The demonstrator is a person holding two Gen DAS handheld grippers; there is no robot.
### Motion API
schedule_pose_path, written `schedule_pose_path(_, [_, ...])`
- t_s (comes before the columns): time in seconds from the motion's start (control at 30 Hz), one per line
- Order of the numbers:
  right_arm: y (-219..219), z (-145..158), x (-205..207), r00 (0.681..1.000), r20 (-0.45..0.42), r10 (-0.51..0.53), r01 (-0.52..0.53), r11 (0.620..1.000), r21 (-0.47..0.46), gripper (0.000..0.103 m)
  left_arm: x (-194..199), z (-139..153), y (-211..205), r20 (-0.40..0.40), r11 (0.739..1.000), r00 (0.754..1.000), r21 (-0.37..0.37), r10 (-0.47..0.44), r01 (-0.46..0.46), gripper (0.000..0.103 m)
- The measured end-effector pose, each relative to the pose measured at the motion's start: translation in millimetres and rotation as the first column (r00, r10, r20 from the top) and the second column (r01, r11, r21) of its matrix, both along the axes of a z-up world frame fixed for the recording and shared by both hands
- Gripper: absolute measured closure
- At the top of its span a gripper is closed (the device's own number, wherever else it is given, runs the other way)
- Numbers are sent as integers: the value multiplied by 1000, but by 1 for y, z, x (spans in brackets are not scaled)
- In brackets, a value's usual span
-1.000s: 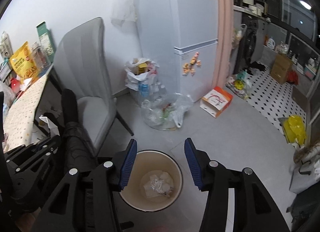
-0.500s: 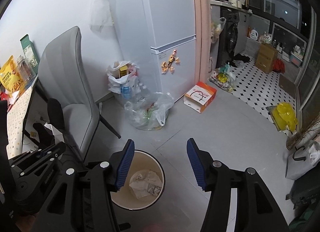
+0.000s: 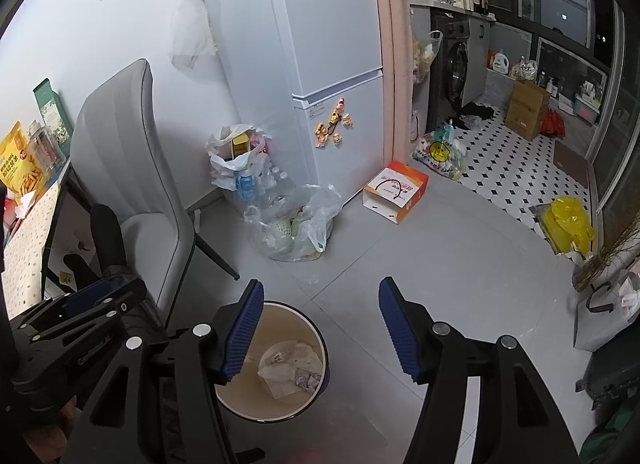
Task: Collect trash
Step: 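Open the right gripper over the bin, then open the left gripper, then move both open grippers back over the table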
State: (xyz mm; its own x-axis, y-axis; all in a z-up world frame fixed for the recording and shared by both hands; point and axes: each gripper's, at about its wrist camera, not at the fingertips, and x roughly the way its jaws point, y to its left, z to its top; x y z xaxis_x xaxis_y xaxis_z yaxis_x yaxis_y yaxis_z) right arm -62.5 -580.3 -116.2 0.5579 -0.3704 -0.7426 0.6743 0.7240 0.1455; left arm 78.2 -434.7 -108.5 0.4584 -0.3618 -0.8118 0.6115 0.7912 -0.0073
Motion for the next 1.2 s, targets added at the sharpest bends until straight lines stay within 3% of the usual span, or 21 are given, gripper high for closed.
schedule_pose_path(0.17, [3, 4, 2, 1000, 8, 9, -9, 1000, 0, 43, 4, 11, 14, 26, 1000, 999, -3, 30, -30, 33])
schedule_pose_path(0.4, [21, 18, 13, 998, 31, 51, -51, 999, -17, 32, 16, 39, 55, 108, 990, 984, -12, 142, -141, 14])
schedule_pose_path(0.53, [38, 29, 23, 995, 50, 91, -89, 996, -31, 23, 23, 58, 87, 144, 980, 970, -19, 198, -197, 11])
schedule_pose_path(0.77, [88, 47, 53, 978, 63, 199, -196, 979, -54, 21, 37, 80, 156, 166, 948, 933, -62, 319, -313, 10])
schedule_pose_path(1.07, [155, 77, 79, 946, 80, 315, -306, 947, -99, 21, 45, 100, 243, 173, 890, 874, -119, 455, -440, 10])
schedule_pose_path(1.2, [192, 89, 89, 924, 77, 374, -363, 924, -120, 21, 46, 106, 283, 183, 852, 833, -146, 522, -502, 10])
